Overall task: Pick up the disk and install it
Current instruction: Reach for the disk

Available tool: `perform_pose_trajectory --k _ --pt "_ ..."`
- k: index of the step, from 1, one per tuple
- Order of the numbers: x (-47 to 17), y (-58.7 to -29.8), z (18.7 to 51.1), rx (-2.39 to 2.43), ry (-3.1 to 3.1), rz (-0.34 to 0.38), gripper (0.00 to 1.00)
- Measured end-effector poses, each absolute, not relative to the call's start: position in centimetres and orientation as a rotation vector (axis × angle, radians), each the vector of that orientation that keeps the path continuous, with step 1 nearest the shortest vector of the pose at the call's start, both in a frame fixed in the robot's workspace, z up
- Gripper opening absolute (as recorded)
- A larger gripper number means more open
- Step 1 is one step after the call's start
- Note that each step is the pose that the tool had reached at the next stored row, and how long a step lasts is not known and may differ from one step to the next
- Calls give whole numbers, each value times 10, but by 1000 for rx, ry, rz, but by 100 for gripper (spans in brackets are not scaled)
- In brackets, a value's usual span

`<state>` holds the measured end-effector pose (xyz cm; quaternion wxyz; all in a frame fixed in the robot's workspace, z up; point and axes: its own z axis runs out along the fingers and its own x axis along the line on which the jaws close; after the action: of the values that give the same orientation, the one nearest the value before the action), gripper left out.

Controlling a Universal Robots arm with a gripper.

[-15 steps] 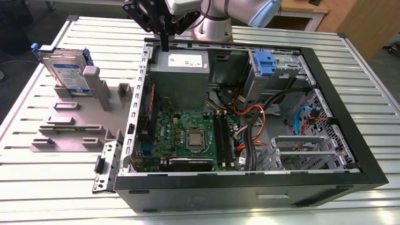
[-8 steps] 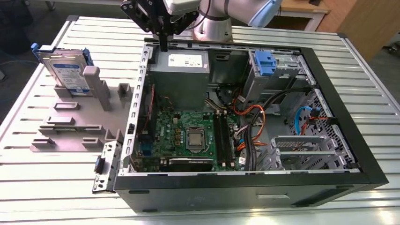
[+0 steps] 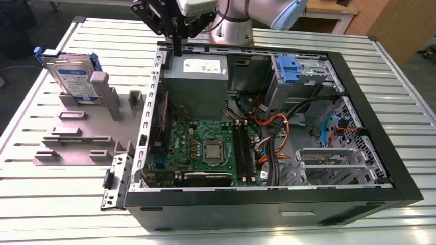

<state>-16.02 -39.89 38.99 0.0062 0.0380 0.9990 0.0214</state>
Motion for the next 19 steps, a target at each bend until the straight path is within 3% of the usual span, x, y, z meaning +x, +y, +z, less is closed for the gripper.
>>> perform_pose_trajectory --k 19 --pt "-165 -399 389 119 3130 67 11"
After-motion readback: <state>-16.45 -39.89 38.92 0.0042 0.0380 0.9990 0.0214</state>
